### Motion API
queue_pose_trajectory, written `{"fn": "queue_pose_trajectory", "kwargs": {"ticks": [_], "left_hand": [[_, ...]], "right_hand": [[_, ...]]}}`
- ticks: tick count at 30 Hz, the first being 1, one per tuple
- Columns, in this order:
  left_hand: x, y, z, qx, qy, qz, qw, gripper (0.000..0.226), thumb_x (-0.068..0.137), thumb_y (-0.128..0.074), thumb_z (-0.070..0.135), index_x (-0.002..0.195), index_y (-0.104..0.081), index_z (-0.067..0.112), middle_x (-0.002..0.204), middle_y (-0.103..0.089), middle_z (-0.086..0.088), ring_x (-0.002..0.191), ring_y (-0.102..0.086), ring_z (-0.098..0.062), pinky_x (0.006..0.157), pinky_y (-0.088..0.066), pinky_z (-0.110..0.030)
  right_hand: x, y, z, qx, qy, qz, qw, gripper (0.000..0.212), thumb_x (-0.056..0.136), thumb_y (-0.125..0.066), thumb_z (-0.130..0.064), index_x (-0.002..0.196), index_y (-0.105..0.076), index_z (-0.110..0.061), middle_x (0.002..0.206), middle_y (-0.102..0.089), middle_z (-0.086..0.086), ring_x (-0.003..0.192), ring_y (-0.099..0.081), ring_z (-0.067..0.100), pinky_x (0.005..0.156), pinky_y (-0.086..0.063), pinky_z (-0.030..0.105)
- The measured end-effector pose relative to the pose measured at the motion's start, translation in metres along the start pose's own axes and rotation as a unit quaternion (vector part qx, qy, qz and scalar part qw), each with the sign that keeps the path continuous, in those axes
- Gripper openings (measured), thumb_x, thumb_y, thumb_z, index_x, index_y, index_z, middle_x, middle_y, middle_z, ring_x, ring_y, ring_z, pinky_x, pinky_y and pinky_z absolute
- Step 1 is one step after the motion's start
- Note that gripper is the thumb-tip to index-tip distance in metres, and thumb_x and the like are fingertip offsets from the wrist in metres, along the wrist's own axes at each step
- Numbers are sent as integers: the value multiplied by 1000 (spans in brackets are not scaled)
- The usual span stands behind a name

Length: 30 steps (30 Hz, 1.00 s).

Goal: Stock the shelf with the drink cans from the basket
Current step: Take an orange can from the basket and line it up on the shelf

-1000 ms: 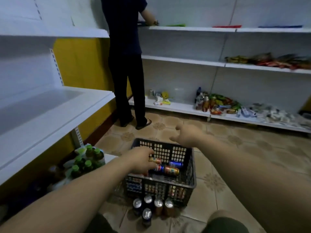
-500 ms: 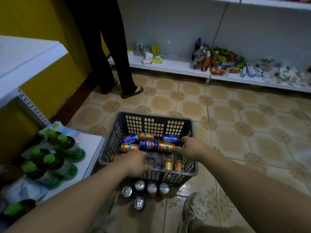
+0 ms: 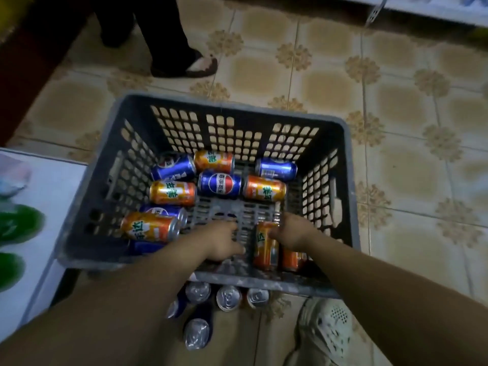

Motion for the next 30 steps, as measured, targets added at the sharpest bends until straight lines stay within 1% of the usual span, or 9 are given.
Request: {"fn": "queue_pose_trajectory", "kwargs": {"ticks": [3,7,9,13,17,22,26,28,30], "left_hand": [[31,-14,-9,5,-11,-33,999,70,87,-60,48,145,-33,20,150,-38,-6,127,-45,-25,105,-40,-40],[48,-27,-16,11,-8,-77,997,76,88,-58,52,149,-25,20,154,-31,-5,133,-39,-26,108,-36,-38],[50,-30,-17,0,-11,-79,997,77,85,-61,52,148,-29,21,152,-34,-4,132,-41,-25,108,-36,-40],[39,-27,-18,-47,5,-70,996,68,84,-65,45,142,-38,23,138,-49,-1,120,-50,-21,103,-41,-39],[6,-10,-14,-112,21,-19,993,68,84,-69,37,141,-38,18,130,-55,-3,112,-55,-20,99,-44,-34],[-79,33,4,-206,-1,92,974,86,80,-72,38,149,-23,20,144,-44,-3,125,-48,-22,94,-40,-27],[-174,69,16,-280,-60,168,943,93,60,-80,50,139,-37,27,129,-54,9,115,-55,-13,99,-44,-30],[-229,85,21,-304,-88,195,928,75,68,-82,35,131,-42,25,114,-59,12,100,-58,-2,89,-45,-17],[-289,102,20,-297,-103,228,921,63,75,-79,25,129,-46,22,109,-61,12,96,-59,-2,89,-47,-19]], "right_hand": [[36,-21,16,-59,-22,2,998,51,89,-56,-49,131,-47,-21,129,-54,11,114,-52,26,97,-43,40],[61,-40,27,-143,-62,-20,988,86,81,-55,-69,149,-26,-24,154,-30,14,143,-21,35,114,-17,51],[63,-40,19,-115,-41,3,993,78,80,-60,-64,142,-32,-28,149,-39,10,142,-25,33,114,-13,54],[47,-36,-7,8,36,32,999,35,81,-73,-34,105,-49,-27,105,-59,-5,105,-58,20,92,-49,39],[4,-15,-23,111,74,93,987,48,75,-80,-28,107,-45,-26,106,-53,-5,97,-56,17,82,-53,36],[-89,37,-69,194,141,168,956,89,72,-81,-26,145,-30,-31,131,-46,-10,117,-50,13,95,-51,37],[-179,76,-123,230,194,198,933,90,75,-79,-27,149,-28,-29,140,-45,-3,118,-48,12,100,-48,37],[-225,93,-153,228,226,217,922,86,75,-78,-28,148,-32,-28,142,-45,-3,122,-47,14,101,-45,34],[-271,106,-187,214,263,235,911,82,75,-77,-29,146,-38,-26,137,-48,-5,124,-47,13,99,-42,29]]}}
Point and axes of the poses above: each hand's wrist, its own x-axis towards the middle knuckle, its own y-axis out of the back of the hand, z = x × y, the point moved 5 cm from there along x, towards the middle knuckle
